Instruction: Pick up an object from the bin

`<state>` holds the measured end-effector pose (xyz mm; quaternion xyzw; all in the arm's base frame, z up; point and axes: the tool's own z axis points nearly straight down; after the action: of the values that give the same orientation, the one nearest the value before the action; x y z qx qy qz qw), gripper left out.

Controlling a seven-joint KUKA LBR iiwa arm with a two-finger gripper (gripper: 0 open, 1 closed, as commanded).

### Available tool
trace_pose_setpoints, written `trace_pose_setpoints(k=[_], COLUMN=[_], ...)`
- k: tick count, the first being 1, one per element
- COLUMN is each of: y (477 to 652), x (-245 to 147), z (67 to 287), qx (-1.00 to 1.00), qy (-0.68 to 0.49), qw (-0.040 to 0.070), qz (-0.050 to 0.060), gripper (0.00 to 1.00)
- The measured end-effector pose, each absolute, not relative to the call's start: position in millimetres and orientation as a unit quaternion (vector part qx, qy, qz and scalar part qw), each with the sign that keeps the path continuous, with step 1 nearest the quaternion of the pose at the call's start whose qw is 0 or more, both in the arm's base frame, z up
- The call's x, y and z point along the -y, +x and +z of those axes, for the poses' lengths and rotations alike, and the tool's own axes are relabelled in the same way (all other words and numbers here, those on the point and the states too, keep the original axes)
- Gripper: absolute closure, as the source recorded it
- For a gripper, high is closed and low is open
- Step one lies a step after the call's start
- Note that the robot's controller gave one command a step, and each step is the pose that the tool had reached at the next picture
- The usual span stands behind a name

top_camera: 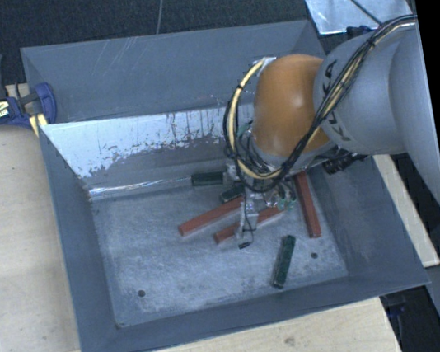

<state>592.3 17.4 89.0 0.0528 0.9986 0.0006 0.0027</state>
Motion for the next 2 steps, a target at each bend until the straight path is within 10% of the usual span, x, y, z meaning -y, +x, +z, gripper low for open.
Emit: trace_pose_setpoints(k=[1, 2], y=[599.2, 597.2], x=[-13.3, -12.5], z=[75.3, 71.1], qx=[-0.998, -0.998], qy=[0.062, 0.062], qw=[0.003, 0.002], qz=[0.001, 0.000], gripper=[1.00, 0.00])
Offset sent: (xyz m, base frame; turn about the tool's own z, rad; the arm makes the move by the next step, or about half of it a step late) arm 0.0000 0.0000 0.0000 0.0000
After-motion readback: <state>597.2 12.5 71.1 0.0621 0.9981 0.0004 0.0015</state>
